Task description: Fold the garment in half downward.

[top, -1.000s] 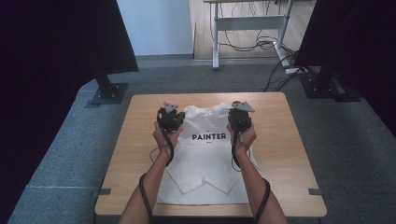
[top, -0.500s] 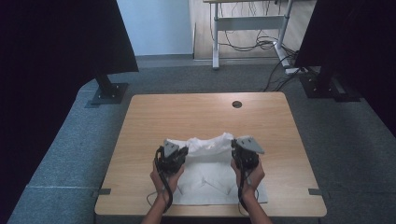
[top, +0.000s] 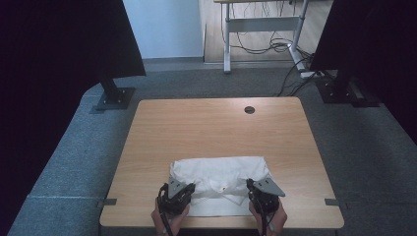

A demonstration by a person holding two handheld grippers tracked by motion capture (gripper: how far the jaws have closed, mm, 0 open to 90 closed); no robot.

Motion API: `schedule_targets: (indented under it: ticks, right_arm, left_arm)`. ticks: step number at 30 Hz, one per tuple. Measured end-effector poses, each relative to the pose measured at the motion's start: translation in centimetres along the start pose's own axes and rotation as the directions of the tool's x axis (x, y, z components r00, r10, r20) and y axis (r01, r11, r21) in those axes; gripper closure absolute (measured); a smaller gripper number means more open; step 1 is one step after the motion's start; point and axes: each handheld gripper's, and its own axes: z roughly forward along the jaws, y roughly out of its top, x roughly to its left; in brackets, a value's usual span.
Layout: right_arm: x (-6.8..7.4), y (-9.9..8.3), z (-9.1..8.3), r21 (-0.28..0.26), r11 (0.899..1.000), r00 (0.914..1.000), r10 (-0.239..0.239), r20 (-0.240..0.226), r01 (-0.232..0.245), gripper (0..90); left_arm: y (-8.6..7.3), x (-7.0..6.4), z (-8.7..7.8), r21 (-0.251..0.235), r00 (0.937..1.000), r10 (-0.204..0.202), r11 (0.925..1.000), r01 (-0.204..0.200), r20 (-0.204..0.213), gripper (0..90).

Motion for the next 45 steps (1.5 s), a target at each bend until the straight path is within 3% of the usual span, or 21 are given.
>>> schedule_targets:
  ticks: [10,16,20,29,31,34,37,38,39,40,41,43,45]
  right_arm:
    - [-0.8,-1.4,2.3,0.094,0.996,0.9992,-0.003,-0.041,0.007,86.5]
    - [-1.0,-0.6,4.0,0.155,0.987,0.9963,-0.018,-0.084,0.031,86.3]
    - [-1.3,-0.2,5.2,0.177,0.983,0.9919,-0.025,-0.124,0.047,86.3]
    - [-1.6,-0.6,4.9,0.177,0.982,0.9879,-0.036,-0.151,0.062,85.6]
    - [-1.4,-0.8,4.7,0.176,0.978,0.9849,-0.083,-0.152,0.11,85.3]
    - [-1.5,-0.9,4.7,0.175,0.976,0.9804,-0.103,-0.168,0.132,85.1]
    - [-1.9,-1.0,4.9,0.17,0.977,0.9767,-0.098,-0.191,0.132,84.8]
    - [-2.0,-1.0,4.9,0.168,0.977,0.976,-0.096,-0.196,0.129,84.8]
    - [-2.0,-1.0,4.9,0.168,0.977,0.976,-0.096,-0.196,0.129,84.8]
    - [-2.2,-1.1,4.9,0.161,0.979,0.9733,-0.093,-0.21,0.128,84.5]
    - [-2.3,-1.1,4.9,0.159,0.979,0.9726,-0.092,-0.213,0.127,84.4]
    - [-2.4,-1.1,4.9,0.157,0.979,0.9709,-0.09,-0.222,0.127,84.1]
    - [-2.5,-1.2,4.9,0.153,0.981,0.9696,-0.084,-0.23,0.121,83.9]
  left_arm:
    - [-0.3,1.0,1.6,0.065,0.9998,-0.004,0.9979,0.003,0.018,85.2]
    - [0.5,2.1,3.8,0.133,0.9986,-0.012,0.9911,0.005,0.052,84.9]
    - [1.2,3.0,4.8,0.148,0.9977,-0.015,0.9889,0.005,0.066,84.7]
    - [0.5,3.4,3.5,0.14,0.9942,-0.007,0.9901,-0.008,0.108,79.2]
    - [1.0,3.6,2.7,0.11,0.9931,0.006,0.9937,-0.019,0.117,72.8]
    - [2.0,4.0,2.4,0.078,0.9853,0.008,0.9967,-0.022,0.171,64.0]
    - [3.1,3.9,2.9,0.081,0.9749,0.051,0.9943,-0.07,0.217,56.6]
    - [3.6,3.6,3.5,0.088,0.9735,0.085,0.9905,-0.105,0.212,54.6]
    - [3.6,3.6,3.5,0.088,0.9735,0.085,0.9905,-0.105,0.212,53.2]
    - [4.2,3.5,4.6,0.103,0.9655,0.12,0.9838,-0.147,0.231,50.9]
    - [4.4,3.4,5.2,0.126,0.9587,0.119,0.9799,-0.155,0.259,49.4]
    - [4.6,3.2,5.9,0.133,0.9549,0.143,0.9742,-0.182,0.26,48.7]
    - [4.7,3.0,6.6,0.163,0.9447,0.156,0.9642,-0.209,0.289,46.6]
